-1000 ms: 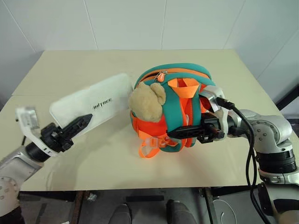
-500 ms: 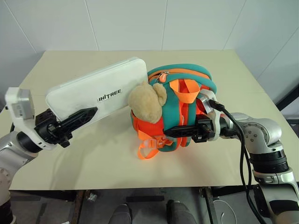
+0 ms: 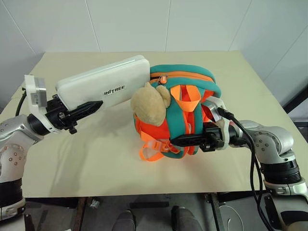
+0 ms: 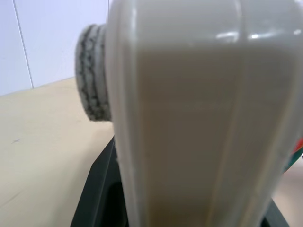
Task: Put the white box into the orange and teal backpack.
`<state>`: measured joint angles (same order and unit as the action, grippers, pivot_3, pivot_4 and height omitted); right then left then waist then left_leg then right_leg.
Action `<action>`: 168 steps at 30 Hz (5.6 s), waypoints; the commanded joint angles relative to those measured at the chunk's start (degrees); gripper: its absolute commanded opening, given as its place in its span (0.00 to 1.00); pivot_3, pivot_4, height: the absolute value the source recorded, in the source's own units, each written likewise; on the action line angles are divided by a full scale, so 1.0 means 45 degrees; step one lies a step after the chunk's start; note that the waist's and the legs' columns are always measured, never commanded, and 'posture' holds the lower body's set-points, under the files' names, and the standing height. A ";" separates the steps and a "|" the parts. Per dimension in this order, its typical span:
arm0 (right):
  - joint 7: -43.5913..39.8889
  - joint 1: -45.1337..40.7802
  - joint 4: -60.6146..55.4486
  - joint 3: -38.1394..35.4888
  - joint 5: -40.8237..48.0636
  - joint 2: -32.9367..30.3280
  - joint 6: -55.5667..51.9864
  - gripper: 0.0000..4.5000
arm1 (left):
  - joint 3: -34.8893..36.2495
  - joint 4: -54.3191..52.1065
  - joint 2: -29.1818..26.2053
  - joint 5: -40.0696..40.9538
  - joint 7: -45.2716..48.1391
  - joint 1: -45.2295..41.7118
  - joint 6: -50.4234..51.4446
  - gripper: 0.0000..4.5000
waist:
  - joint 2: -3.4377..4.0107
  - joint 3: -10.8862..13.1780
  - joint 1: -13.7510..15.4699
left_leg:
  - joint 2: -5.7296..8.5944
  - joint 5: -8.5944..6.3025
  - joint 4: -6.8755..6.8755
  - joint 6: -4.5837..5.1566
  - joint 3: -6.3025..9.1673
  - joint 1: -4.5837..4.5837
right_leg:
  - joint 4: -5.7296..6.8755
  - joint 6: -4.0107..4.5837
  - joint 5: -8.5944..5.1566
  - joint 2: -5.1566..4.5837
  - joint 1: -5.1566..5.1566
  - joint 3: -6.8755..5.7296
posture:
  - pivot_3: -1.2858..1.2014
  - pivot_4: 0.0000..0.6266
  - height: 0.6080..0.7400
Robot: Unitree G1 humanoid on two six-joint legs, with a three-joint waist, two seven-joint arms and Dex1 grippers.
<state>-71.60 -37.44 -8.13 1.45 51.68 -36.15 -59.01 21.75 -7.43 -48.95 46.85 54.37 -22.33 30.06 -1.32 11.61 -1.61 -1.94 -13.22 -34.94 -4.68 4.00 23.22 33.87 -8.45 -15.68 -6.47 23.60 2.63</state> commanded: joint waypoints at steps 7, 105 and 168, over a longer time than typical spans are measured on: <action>-0.0196 -0.0073 -0.0351 -0.0155 0.0402 -0.0159 0.0050 0.01 | -0.2106 0.1937 -0.1376 -0.3014 0.3127 -0.1359 -0.2578 0.31 | 0.0000 0.0001 0.0053 | 0.0000 -0.0005 0.0001 -0.0002 -0.0001 0.0003 | -0.0005 0.0047 -0.0025 -0.0001 0.0001 -0.0006 | 0.52 0.24 1.00; 0.3274 0.1113 -0.1234 -0.0864 0.0949 0.1400 0.0898 0.00 | -0.5418 1.2464 0.2304 -0.8578 0.2192 -0.7994 -0.8118 0.39 | -0.0032 0.0049 0.0043 | 0.0010 -0.0026 -0.0069 0.0052 0.0010 -0.0009 | 0.0198 -0.0213 -0.0002 0.0010 0.0013 0.0023 | 0.52 0.24 1.00; 0.1888 0.5206 -0.0562 -0.3399 -0.3442 -0.3399 0.6579 0.99 | -0.1425 -0.2289 0.0631 -0.4382 0.0669 0.3285 -0.0822 1.00 | -0.0029 0.0051 0.0009 | 0.0008 -0.0031 -0.0049 0.0061 0.0001 -0.0018 | 0.0107 -0.0165 -0.0022 -0.0001 -0.0011 0.0026 | 0.52 0.24 1.00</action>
<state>-62.00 -14.08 -12.58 -11.82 38.64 -50.29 -33.40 13.56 -15.03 -45.34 25.97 58.04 -8.31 26.02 -1.45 11.84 -1.57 -1.90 -13.35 -35.16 -4.40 3.99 23.11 34.23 -8.72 -15.96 -6.48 23.50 2.75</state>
